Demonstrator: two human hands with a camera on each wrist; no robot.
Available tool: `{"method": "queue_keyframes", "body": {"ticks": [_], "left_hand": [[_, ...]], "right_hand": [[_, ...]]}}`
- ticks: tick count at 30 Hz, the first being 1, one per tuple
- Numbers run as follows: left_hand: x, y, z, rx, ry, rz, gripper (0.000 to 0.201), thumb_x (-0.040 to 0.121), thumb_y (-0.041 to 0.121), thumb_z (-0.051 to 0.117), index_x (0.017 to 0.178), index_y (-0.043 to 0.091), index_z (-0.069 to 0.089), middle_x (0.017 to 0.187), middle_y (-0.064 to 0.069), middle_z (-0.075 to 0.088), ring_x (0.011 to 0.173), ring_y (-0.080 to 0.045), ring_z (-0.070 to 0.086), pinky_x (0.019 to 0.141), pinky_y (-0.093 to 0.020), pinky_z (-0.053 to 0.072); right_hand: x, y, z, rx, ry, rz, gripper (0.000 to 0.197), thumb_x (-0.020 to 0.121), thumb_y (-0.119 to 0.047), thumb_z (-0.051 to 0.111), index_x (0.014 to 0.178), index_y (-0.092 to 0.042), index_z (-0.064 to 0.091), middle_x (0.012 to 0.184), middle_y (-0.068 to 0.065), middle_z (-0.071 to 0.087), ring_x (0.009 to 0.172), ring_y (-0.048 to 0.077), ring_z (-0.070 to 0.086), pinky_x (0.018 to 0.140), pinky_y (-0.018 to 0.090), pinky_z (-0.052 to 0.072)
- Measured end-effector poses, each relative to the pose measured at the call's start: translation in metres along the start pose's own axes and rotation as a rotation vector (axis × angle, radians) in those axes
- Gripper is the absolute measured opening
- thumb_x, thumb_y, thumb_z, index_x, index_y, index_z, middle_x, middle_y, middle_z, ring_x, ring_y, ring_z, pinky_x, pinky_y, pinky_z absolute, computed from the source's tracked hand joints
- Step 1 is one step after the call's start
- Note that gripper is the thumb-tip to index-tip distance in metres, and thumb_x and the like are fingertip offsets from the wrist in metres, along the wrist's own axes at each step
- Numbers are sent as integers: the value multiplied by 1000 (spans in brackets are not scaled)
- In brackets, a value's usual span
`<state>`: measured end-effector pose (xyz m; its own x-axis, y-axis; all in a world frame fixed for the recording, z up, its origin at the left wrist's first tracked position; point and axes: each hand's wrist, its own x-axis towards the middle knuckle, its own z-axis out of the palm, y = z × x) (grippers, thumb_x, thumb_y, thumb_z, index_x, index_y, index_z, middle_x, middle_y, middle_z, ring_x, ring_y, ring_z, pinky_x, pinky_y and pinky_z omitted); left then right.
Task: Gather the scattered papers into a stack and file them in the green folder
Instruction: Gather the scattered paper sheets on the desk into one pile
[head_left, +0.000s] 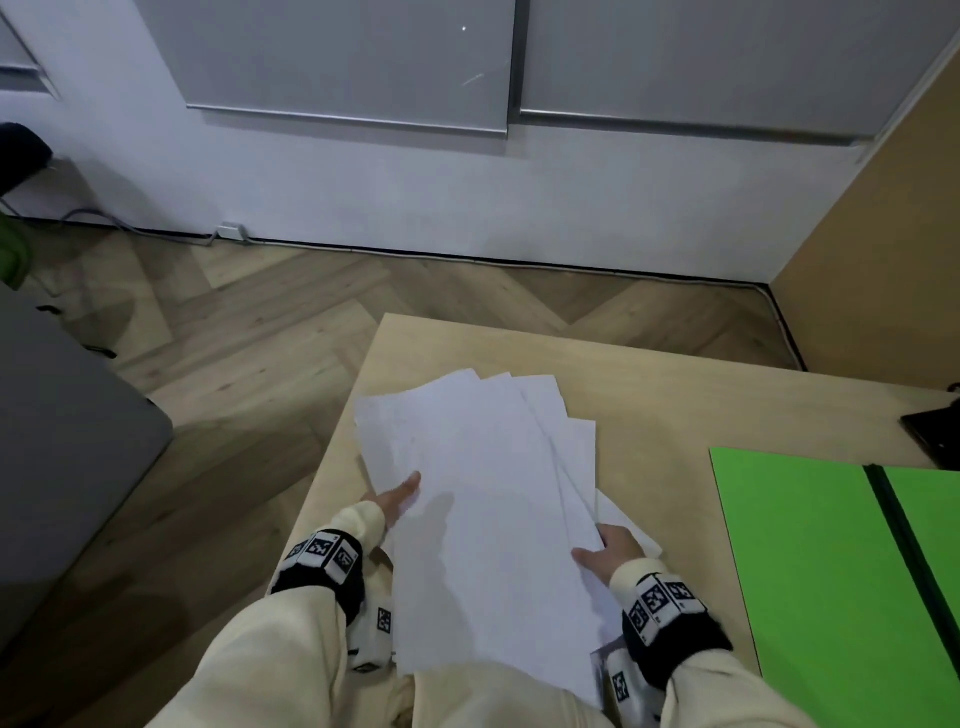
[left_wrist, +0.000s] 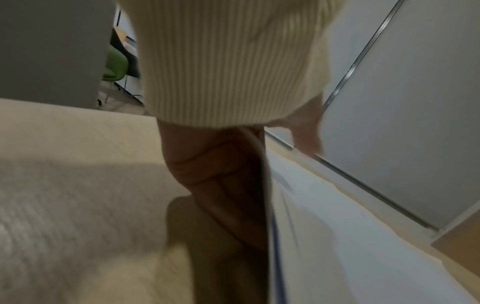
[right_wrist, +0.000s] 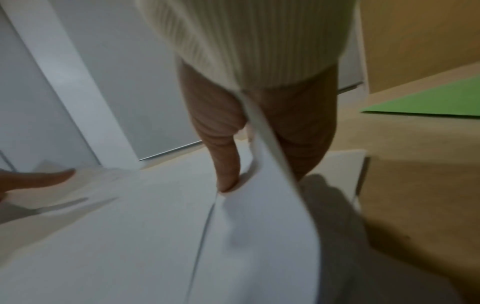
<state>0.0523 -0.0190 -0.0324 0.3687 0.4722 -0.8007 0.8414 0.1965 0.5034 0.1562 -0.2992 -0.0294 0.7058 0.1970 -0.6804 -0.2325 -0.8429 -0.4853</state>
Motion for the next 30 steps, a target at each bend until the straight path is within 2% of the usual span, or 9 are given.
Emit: {"method": "queue_keyframes", "body": {"ticks": [6,9,12,15,17,21,23,28,30], "left_hand": [[-21,1,13,195,150,104,70,78,15,72,137,1,37,139,-17,49,128,-34,48,108,-37,39],[-14,-3,9,171,167,188,67,78,11,70,136,2,38,136,-20,52,123,-36,50,104,-40,42],[-6,-10,-3,110,93,204,83,63,21,81,134,2,42,132,-20,54,119,-37,54,103,-43,44],[-3,-16,-9,45,24,264,115,38,52,86,135,6,44,131,-16,58,116,-34,58,101,-48,47],[-17,-10,-7,164,-55,227,109,54,53,83,139,3,37,137,-13,51,123,-28,52,106,-35,40],[-11,-18,-15,-156,-319,199,108,26,48,93,115,-2,56,93,-11,72,79,-21,69,74,-30,58],[-5,-39,-18,-426,-435,169,79,50,28,91,113,-5,58,78,-15,74,64,-25,71,56,-26,58],[13,-56,-14,-126,-137,114,102,41,30,90,128,-2,49,116,-21,64,105,-35,62,89,-42,55],[0,-37,-6,57,-82,178,93,54,34,78,135,2,44,135,-20,54,123,-35,52,104,-44,43]], "right_hand": [[2,-14,1,-186,49,-14,48,85,-41,57,121,-8,51,110,8,62,105,25,58,94,31,45],[4,-8,-17,-61,303,-60,82,57,-50,80,122,-10,47,110,10,55,106,27,55,94,36,46],[6,-2,-36,172,206,-83,124,30,-62,84,133,-7,43,131,13,55,121,29,53,99,38,44],[-2,-5,-36,283,-3,-28,95,34,-54,87,112,-7,61,99,9,72,94,32,68,72,34,53],[4,4,-22,368,-33,17,95,30,-49,91,108,0,66,87,7,73,84,27,70,70,32,56],[17,25,2,356,-46,63,109,41,-50,90,131,-2,50,128,11,61,115,25,59,99,35,46],[11,22,0,331,-49,28,80,62,-34,85,128,-2,53,128,13,60,111,24,58,94,30,44],[-4,3,2,385,-83,-28,113,12,-71,80,107,-11,65,110,7,69,97,22,63,91,32,49],[-13,-13,2,353,-58,-38,109,30,-57,88,119,-2,58,118,4,62,110,25,60,94,30,45]]}}
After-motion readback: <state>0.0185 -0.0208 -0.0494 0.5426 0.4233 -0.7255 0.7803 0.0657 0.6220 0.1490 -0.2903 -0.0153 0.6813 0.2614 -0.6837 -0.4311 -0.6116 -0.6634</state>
